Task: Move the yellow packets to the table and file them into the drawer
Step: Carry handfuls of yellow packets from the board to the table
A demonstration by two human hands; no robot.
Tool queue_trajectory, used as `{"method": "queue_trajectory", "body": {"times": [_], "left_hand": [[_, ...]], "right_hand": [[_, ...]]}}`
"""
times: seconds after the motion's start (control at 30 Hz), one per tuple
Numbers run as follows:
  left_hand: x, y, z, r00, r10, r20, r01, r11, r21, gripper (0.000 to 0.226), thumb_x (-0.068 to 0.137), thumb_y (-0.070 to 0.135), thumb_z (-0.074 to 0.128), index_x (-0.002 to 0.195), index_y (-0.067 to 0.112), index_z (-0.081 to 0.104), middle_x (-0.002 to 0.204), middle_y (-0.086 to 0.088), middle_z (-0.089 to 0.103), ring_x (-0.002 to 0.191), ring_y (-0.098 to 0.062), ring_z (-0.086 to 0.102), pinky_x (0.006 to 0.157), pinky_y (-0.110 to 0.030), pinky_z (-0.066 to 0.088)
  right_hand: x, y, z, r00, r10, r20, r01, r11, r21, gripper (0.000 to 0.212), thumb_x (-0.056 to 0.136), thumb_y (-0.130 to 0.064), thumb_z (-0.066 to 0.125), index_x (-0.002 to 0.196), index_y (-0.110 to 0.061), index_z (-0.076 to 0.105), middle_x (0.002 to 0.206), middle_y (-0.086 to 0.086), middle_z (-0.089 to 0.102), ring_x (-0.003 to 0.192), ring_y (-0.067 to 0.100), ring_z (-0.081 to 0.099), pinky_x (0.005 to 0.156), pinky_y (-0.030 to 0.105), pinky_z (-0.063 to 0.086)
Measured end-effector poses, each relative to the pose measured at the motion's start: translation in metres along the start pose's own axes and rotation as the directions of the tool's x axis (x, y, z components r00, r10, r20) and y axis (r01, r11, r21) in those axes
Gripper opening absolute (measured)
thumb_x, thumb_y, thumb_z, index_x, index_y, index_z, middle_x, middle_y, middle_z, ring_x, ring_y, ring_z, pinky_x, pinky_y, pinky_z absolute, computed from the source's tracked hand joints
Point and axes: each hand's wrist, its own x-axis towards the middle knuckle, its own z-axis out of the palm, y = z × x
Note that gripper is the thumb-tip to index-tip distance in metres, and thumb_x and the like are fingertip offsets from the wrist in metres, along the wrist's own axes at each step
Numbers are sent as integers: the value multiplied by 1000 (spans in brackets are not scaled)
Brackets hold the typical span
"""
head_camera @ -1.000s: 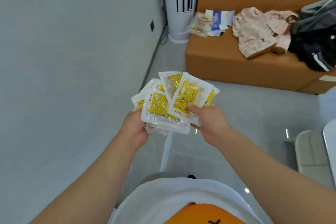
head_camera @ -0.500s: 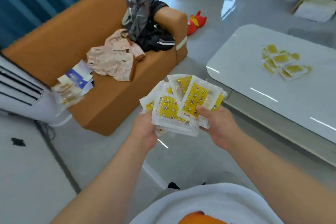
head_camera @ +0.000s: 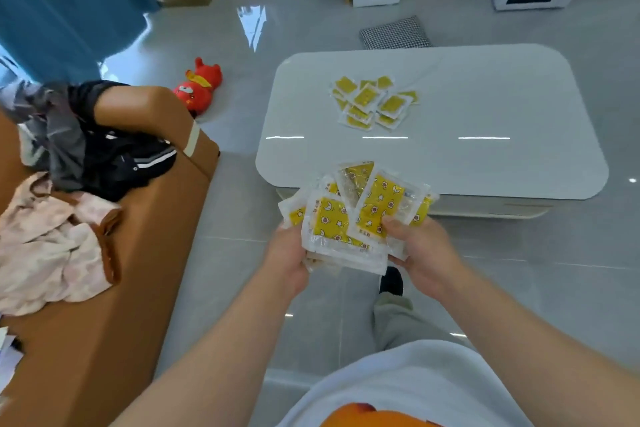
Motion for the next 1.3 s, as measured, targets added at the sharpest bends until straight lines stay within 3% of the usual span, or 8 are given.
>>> {"method": "queue_trajectory", "body": {"times": [0.33,0.5,0.6,0.7,0.93,1.0,1.17,1.3], "left_hand": [[122,69,106,991,-128,-46,131,990,62,25,91,5,68,113,17,73,106,-14,76,89,-31,74,74,-49,62],[180,110,131,983,-178,-49,182,981,68,23,92,4,66,101,22,76,96,-10,78,79,-28,76,62,-45,62],[224,131,141,979,-199,-40,203,968,146,24,89,5,69,107,20,75,102,-12,76,87,-33,75,76,-54,61],[273,149,157,968,-251,26,238,941,241,31,84,10,71,115,16,72,110,-17,71,91,-37,71,72,-47,57],[362,191,223,936,-347,56,290,852,436,28,84,19,79,111,19,75,100,-12,78,91,-37,75,79,-58,59],[386,194,239,928,-371,31,315,828,464,33,79,25,84,111,22,75,102,-10,78,92,-36,75,82,-61,58],[449,179,278,919,-391,-40,361,798,482,50,74,39,88,118,25,71,102,-7,78,93,-34,75,84,-61,58],[506,144,299,900,-403,-164,429,758,491,54,75,35,88,123,20,67,97,-3,79,91,-29,75,82,-58,59]], "right_hand": [[141,-115,-23,997,75,-35,-76,997,-33,20,94,-10,71,111,-20,73,107,0,79,102,22,75,89,44,59],[201,-149,-14,994,86,-71,-87,996,-20,22,91,-8,74,112,-15,74,108,3,78,103,24,74,99,50,55],[235,-164,-10,990,87,-107,-87,996,7,25,91,-5,73,115,-12,73,109,5,78,103,26,74,100,52,54],[265,-179,-11,981,78,-180,-71,996,47,24,90,-3,73,113,-11,73,109,6,78,103,27,74,99,52,54],[327,-219,-19,927,130,-353,-90,988,126,22,91,-7,74,112,-14,73,105,4,79,95,24,76,86,44,61],[348,-229,-27,915,148,-374,-104,985,136,20,91,-9,75,110,-17,73,105,3,79,92,22,77,79,39,62],[421,-236,-64,885,210,-416,-183,978,104,23,89,-13,78,111,-19,73,103,0,79,94,22,76,88,47,61],[488,-234,-101,882,259,-393,-285,958,-9,16,91,-16,76,104,-23,72,106,0,78,96,21,75,85,42,62]]}}
